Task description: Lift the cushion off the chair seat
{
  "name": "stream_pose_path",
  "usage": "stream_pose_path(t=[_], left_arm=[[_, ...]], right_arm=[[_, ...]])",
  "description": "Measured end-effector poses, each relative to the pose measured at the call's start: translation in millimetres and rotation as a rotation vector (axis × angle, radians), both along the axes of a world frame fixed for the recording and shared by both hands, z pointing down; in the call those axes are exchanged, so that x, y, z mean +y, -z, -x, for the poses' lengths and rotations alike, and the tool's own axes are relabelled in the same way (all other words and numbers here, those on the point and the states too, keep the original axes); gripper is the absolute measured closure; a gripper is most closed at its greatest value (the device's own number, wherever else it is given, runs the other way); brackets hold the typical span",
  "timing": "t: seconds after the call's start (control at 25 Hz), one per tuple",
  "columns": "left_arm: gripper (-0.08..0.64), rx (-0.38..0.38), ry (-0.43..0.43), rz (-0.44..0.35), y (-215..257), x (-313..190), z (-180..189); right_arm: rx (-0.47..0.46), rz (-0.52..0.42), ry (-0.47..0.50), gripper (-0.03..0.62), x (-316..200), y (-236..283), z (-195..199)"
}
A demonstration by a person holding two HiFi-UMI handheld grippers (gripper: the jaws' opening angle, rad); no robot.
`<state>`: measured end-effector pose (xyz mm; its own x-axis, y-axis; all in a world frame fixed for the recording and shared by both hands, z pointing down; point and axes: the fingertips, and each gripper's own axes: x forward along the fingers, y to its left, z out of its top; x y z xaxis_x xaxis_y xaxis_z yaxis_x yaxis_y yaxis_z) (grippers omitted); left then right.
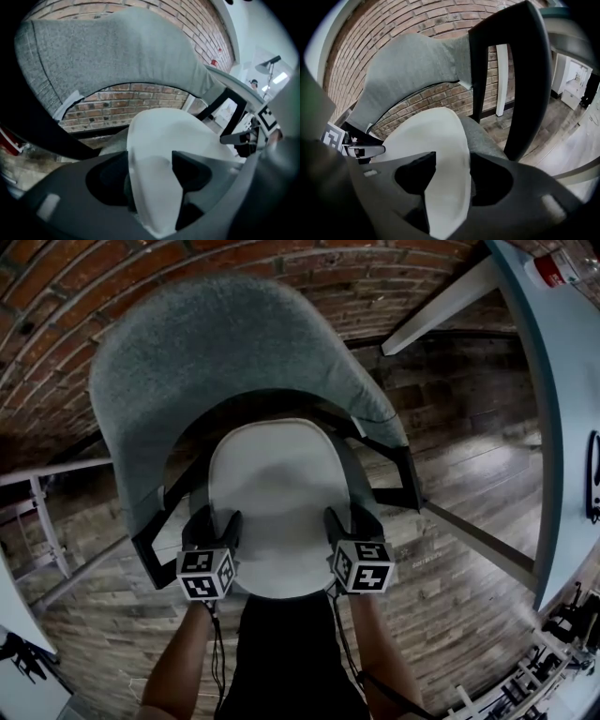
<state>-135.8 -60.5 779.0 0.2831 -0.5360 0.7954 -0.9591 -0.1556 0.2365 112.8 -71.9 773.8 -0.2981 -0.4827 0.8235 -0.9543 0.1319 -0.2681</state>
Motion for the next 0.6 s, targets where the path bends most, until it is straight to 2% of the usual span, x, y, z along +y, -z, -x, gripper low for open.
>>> stream_pose_path(t=[0.2,0.36,0.4,0.6], left_arm=[[0.299,0.024,0.006,0.034,-9.4,1.3,-2.0],[0.297,0.016,0.011,0.056,-17.8,1.2,0.2],[0.268,0.011,0.018,0.059,-19.3,0.8,2.0],[0.261,0.028,0.046,0.061,-21.8,-0.3,2.2]], right_arm=[[-0.007,0.02,0.006,0.364,-2.0,-5.7,2.0],[-0.025,0.045,0.006,0.364,-0.2,-12.7,3.2],[-0.026,0.055,0.006,0.364,0.3,-14.7,3.6],[-0.012,0.066,-0.002,0.364,1.6,-17.7,2.2]])
